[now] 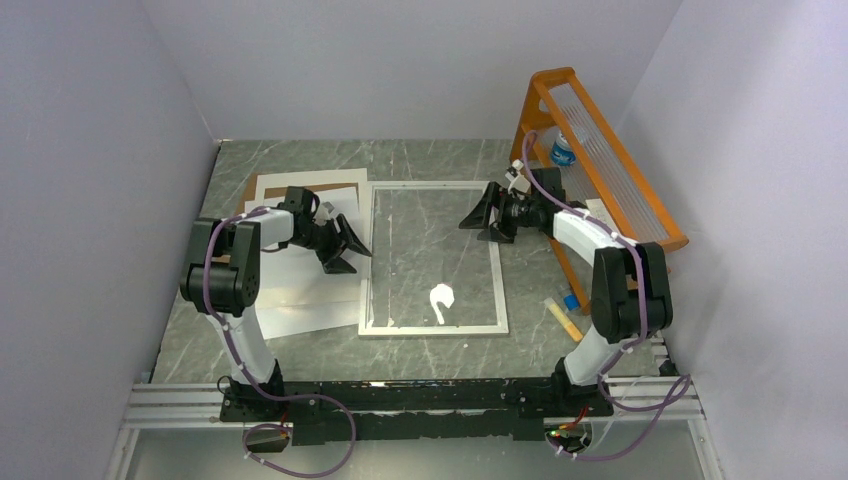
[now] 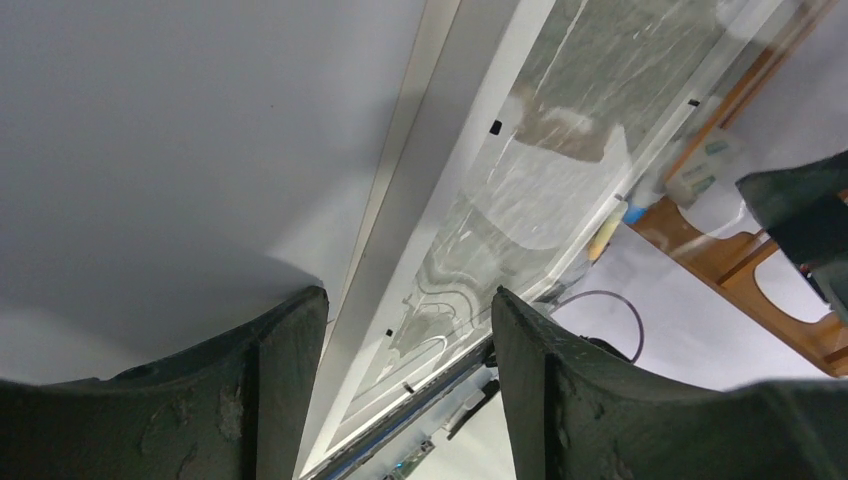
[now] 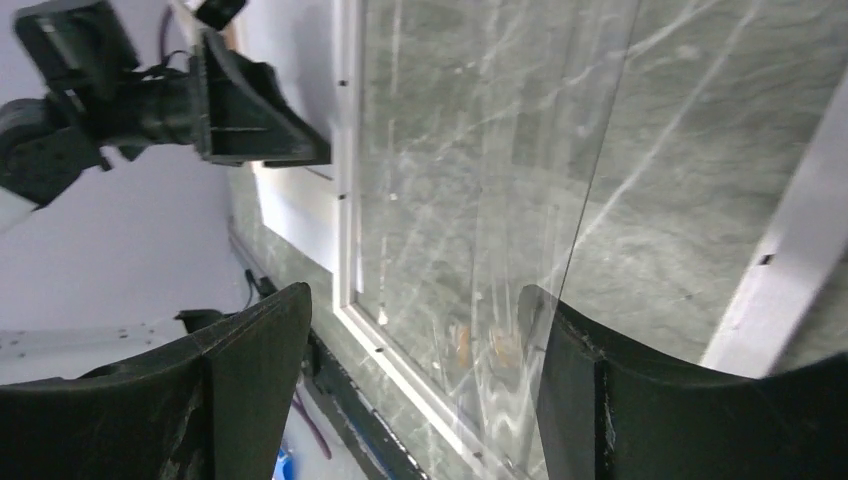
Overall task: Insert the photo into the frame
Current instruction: Place the photo frame item in the photo frame, then adjust the photo frame item on the photo frame.
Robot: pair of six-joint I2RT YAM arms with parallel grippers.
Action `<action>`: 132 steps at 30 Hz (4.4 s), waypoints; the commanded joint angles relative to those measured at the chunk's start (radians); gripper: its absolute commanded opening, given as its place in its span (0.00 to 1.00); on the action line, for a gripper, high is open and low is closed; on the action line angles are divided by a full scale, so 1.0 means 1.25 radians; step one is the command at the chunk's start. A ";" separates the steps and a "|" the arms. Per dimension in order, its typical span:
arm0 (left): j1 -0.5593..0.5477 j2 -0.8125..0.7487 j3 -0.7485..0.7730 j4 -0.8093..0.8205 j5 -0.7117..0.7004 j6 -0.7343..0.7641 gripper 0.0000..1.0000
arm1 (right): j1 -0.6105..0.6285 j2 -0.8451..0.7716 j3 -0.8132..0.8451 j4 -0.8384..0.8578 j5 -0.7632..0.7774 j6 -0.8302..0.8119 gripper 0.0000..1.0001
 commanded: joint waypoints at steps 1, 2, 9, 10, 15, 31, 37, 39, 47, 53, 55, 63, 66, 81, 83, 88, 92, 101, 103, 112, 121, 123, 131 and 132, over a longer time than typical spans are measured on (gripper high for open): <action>-0.024 -0.017 -0.036 0.059 -0.003 -0.044 0.68 | 0.010 -0.088 -0.049 0.119 -0.072 0.113 0.79; -0.025 -0.018 -0.036 0.061 -0.004 -0.047 0.68 | 0.012 -0.099 -0.057 0.120 -0.068 0.113 0.78; -0.026 -0.028 -0.037 0.067 -0.036 -0.050 0.67 | 0.035 -0.126 -0.110 0.117 -0.041 0.076 0.59; -0.027 -0.030 -0.038 0.069 -0.042 -0.050 0.67 | 0.041 -0.122 -0.108 0.112 -0.028 0.074 0.55; -0.027 -0.020 -0.030 0.074 -0.062 -0.030 0.58 | 0.071 -0.088 -0.080 0.078 0.035 0.068 0.28; -0.031 0.029 0.028 -0.003 -0.216 0.021 0.36 | 0.079 -0.095 0.005 -0.005 0.056 0.075 0.06; -0.030 0.050 0.047 -0.050 -0.275 0.023 0.35 | 0.080 -0.130 0.091 -0.072 0.056 0.100 0.01; -0.029 0.044 0.052 -0.046 -0.254 0.022 0.36 | 0.080 -0.145 0.120 -0.079 0.041 0.113 0.00; -0.027 -0.058 0.106 -0.053 -0.154 0.011 0.44 | 0.104 -0.175 0.222 -0.099 -0.009 0.139 0.00; -0.004 -0.146 0.158 -0.172 -0.345 -0.009 0.46 | 0.130 -0.187 0.240 -0.050 -0.009 0.214 0.00; 0.012 -0.181 0.150 -0.191 -0.407 -0.021 0.48 | 0.139 -0.185 0.242 -0.033 0.000 0.235 0.00; 0.093 -0.250 0.084 -0.191 -0.424 -0.024 0.55 | 0.176 -0.172 0.164 0.087 0.047 0.250 0.00; 0.104 -0.250 0.058 -0.170 -0.390 -0.026 0.59 | 0.178 -0.169 0.117 0.144 0.051 0.241 0.00; 0.106 -0.225 0.052 -0.149 -0.359 -0.024 0.71 | 0.212 -0.142 0.077 0.241 0.087 0.224 0.00; 0.105 -0.218 0.052 -0.146 -0.349 -0.017 0.71 | 0.212 -0.141 0.068 0.260 0.078 0.228 0.00; 0.106 -0.202 0.055 -0.148 -0.341 -0.007 0.71 | 0.221 -0.135 0.063 0.248 0.086 0.188 0.00; 0.104 -0.196 0.053 -0.138 -0.327 -0.007 0.72 | 0.216 -0.124 0.019 0.208 0.153 0.142 0.00; 0.100 -0.135 0.073 -0.136 -0.240 0.035 0.76 | 0.133 -0.087 -0.078 0.198 0.165 0.102 0.00; 0.096 -0.126 0.072 -0.125 -0.216 0.036 0.76 | 0.125 -0.084 -0.084 0.187 0.160 0.087 0.00; 0.066 -0.075 0.086 -0.096 -0.150 0.043 0.77 | 0.110 -0.113 -0.135 0.144 0.142 0.081 0.15; 0.048 -0.013 0.102 -0.060 -0.077 0.072 0.76 | 0.084 -0.087 -0.150 0.131 0.077 -0.005 0.00; 0.043 0.001 0.111 -0.058 -0.065 0.081 0.76 | 0.080 -0.075 -0.130 0.108 0.072 -0.052 0.00; 0.026 0.024 0.104 -0.034 -0.065 0.094 0.76 | 0.080 -0.023 -0.079 0.073 0.066 -0.140 0.00; 0.024 0.028 0.106 -0.037 -0.068 0.097 0.76 | 0.080 -0.021 -0.077 0.072 0.072 -0.142 0.00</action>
